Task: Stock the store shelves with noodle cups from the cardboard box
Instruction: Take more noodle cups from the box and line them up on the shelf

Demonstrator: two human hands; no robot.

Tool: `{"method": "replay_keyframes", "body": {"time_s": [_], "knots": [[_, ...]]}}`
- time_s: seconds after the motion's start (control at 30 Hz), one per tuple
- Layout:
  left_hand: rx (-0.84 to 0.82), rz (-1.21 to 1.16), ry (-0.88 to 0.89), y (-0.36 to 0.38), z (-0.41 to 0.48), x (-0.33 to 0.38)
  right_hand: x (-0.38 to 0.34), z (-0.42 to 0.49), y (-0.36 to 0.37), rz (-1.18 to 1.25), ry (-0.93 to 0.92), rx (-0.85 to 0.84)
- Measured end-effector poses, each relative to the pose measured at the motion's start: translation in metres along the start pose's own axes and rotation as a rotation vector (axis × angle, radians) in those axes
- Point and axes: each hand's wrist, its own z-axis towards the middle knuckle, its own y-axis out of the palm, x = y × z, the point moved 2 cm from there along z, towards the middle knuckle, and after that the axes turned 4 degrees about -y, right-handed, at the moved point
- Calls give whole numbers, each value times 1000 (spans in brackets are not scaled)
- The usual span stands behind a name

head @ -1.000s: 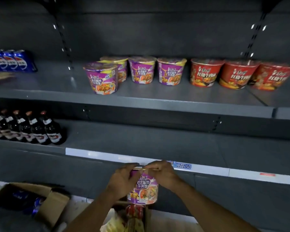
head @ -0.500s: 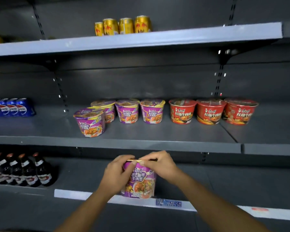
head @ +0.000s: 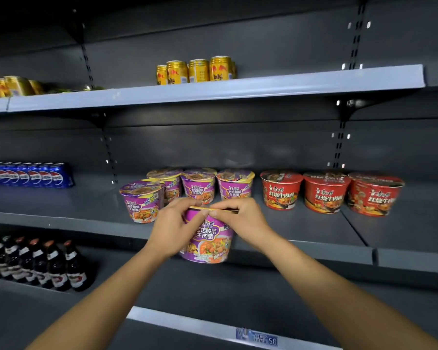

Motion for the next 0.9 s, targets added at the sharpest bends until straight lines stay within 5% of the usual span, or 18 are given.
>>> {"method": "replay_keyframes", "body": {"time_s": [0.5, 0.9], "knots": [[-143, 50, 56, -4, 58, -87, 31, 74, 38, -456, -135, -77], [-52, 104, -16, 0, 80, -125, 51, 105, 59, -568, -136, -69]]}}
